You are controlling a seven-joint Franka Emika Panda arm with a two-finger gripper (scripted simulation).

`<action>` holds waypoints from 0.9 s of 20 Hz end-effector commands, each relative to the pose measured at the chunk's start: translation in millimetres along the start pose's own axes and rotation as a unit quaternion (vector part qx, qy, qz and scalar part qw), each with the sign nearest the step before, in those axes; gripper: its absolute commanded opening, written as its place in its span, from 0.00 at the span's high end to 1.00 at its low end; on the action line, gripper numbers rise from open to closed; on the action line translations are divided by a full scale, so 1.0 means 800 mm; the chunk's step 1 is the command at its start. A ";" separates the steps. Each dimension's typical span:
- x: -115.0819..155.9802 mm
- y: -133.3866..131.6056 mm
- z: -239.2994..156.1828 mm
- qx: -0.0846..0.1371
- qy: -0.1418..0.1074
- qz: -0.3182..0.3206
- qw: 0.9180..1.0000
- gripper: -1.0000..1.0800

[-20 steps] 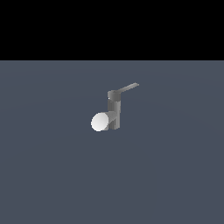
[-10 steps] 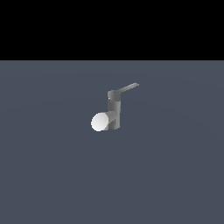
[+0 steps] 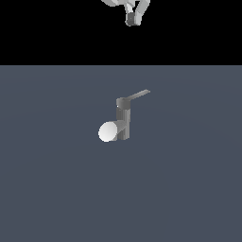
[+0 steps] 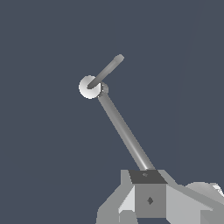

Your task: Turn on the faucet by rotating a designated handle.

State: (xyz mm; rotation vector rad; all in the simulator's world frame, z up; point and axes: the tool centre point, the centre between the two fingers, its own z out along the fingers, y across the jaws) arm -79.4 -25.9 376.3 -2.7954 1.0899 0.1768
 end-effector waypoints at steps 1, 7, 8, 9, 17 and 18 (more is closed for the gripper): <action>0.022 -0.009 0.016 0.003 0.000 0.042 0.999 1.00; 0.073 -0.026 0.058 0.005 0.005 0.143 0.990 1.00; 0.081 -0.029 0.065 0.005 0.007 0.160 0.987 1.00; 0.089 -0.031 0.073 0.005 0.009 0.176 0.984 1.00; 0.155 -0.042 0.135 0.001 0.034 0.304 0.952 1.00; 0.163 -0.042 0.142 0.000 0.038 0.319 0.947 1.00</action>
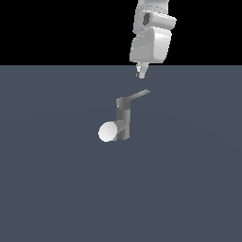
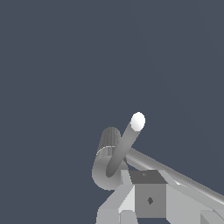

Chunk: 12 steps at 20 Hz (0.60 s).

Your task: Turn on the faucet by rotating a designated handle.

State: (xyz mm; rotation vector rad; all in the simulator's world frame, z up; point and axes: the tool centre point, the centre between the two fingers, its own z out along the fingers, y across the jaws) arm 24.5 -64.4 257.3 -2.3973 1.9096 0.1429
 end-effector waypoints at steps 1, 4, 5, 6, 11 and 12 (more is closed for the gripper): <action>0.014 -0.012 0.021 0.001 0.011 0.040 0.999 1.00; 0.028 -0.023 0.041 0.003 0.024 0.080 0.997 1.00; 0.033 -0.026 0.047 0.003 0.028 0.091 0.995 1.00; 0.037 -0.029 0.053 0.004 0.032 0.102 0.994 1.00; 0.052 -0.040 0.075 0.007 0.048 0.142 0.989 1.00; 0.055 -0.041 0.078 0.008 0.050 0.148 0.988 1.00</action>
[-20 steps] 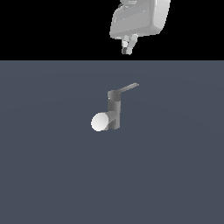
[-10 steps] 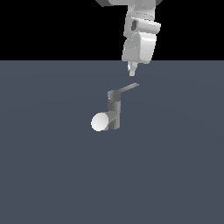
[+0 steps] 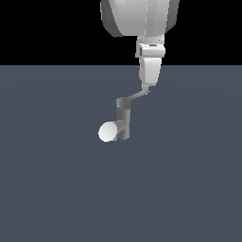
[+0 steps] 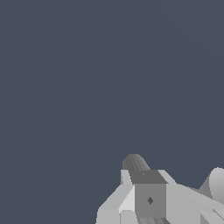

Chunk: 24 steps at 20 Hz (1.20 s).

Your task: Turn on the faucet by rotating a designated handle.

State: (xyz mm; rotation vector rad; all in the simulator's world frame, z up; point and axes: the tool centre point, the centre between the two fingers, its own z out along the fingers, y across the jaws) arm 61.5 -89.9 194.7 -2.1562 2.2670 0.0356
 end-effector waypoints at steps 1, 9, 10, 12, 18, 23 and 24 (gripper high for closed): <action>0.004 -0.005 0.008 0.002 0.006 0.016 1.000 1.00; 0.008 -0.010 0.016 0.004 0.012 0.029 0.999 1.00; 0.008 -0.010 0.016 0.004 0.012 0.029 0.999 1.00; 0.007 -0.006 0.016 0.004 0.012 0.029 1.000 1.00; 0.008 0.014 0.016 0.004 0.012 0.029 1.000 1.00; 0.009 0.031 0.016 0.004 0.012 0.029 1.000 1.00; 0.009 0.035 0.016 0.004 0.012 0.029 1.000 1.00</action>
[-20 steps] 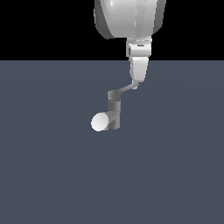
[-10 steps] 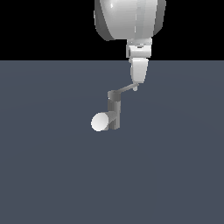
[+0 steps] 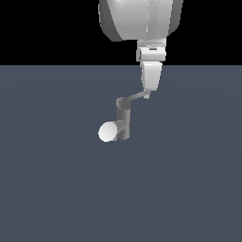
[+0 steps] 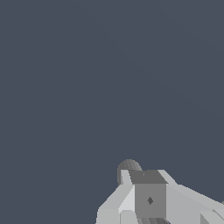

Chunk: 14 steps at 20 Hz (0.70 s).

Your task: Turn on the faucet by rotating a designated handle.

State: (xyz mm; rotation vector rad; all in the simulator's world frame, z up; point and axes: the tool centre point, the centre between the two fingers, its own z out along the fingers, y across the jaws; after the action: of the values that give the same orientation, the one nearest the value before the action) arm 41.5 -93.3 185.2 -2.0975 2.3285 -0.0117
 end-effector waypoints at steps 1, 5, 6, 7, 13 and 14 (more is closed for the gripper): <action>0.004 0.014 0.004 -0.006 0.000 0.002 1.000 1.00; 0.005 0.028 0.004 -0.006 0.000 0.002 1.000 1.00; 0.005 0.031 0.004 -0.006 0.000 0.002 1.000 1.00; 0.005 0.035 0.004 -0.005 0.000 0.002 1.000 1.00; 0.007 0.053 0.004 -0.005 0.000 0.002 1.000 1.00; -0.006 0.036 -0.011 0.010 -0.003 -0.006 1.000 1.00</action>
State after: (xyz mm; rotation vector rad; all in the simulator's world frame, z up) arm 13.2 -84.9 194.4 -2.1008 2.3026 -0.0333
